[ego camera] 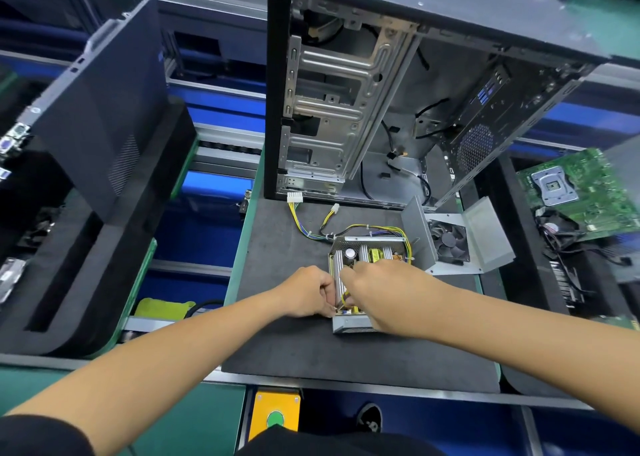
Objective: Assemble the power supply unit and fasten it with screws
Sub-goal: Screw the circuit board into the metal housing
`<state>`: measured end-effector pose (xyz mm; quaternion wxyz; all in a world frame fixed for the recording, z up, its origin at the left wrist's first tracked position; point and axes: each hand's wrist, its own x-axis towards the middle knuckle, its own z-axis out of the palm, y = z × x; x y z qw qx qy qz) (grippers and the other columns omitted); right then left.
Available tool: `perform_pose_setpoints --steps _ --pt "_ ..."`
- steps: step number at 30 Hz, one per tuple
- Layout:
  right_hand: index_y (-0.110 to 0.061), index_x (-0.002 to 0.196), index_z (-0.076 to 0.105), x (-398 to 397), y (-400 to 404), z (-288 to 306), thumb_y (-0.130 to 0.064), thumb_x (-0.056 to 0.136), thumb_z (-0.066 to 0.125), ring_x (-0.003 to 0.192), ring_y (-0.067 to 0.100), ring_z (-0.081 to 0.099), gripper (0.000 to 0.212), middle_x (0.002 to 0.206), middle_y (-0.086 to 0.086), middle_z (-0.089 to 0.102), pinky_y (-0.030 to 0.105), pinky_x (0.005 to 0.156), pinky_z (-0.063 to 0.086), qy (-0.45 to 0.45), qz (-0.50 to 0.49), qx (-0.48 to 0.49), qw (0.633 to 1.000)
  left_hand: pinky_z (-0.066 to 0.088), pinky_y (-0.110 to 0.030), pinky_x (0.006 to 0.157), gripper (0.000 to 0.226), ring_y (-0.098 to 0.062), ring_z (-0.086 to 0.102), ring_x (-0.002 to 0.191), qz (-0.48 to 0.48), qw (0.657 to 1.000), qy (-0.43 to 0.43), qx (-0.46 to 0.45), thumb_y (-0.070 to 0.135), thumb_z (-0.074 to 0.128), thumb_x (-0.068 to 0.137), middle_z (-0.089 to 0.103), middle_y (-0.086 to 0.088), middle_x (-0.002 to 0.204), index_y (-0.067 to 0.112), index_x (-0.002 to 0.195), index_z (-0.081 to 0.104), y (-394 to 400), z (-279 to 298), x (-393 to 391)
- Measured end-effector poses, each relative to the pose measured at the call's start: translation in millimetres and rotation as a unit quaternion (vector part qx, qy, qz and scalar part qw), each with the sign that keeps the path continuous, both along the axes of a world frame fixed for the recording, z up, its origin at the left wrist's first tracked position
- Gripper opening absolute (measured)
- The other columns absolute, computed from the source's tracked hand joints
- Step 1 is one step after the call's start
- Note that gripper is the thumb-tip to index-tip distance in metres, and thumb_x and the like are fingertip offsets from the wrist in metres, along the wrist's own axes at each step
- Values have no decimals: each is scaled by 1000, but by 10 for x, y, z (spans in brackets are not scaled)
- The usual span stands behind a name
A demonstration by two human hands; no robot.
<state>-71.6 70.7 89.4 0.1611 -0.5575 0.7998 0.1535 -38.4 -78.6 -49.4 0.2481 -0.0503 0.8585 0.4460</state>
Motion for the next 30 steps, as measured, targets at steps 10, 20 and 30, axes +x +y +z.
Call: perform_pose_setpoints --steps 10,20,30 --pt "-13 107 37 -15 41 38 -27 93 50 69 28 55 24 104 6 43 32 47 31 15 -5 -19 1000 42 -20 58 35 -4 51 56 -6 1000 3 7 6 83 70 57 9 60 24 59 54 2 -11 5" --pt "-16 91 51 14 33 -62 -44 102 33 80 30 65 35 91 7 64 35 58 42 68 -8 -2 998 38 -11 51 34 1 48 51 -9 1000 -7 -2 8 83 69 57 11 60 24 59 54 -4 -21 -11" --pt "-15 97 54 37 11 -51 -24 98 45 79 29 66 12 92 5 65 28 48 28 75 -2 7 997 44 -16 59 36 -2 53 57 -7 1000 -3 2 5 83 69 59 10 62 24 59 54 -6 -17 -11"
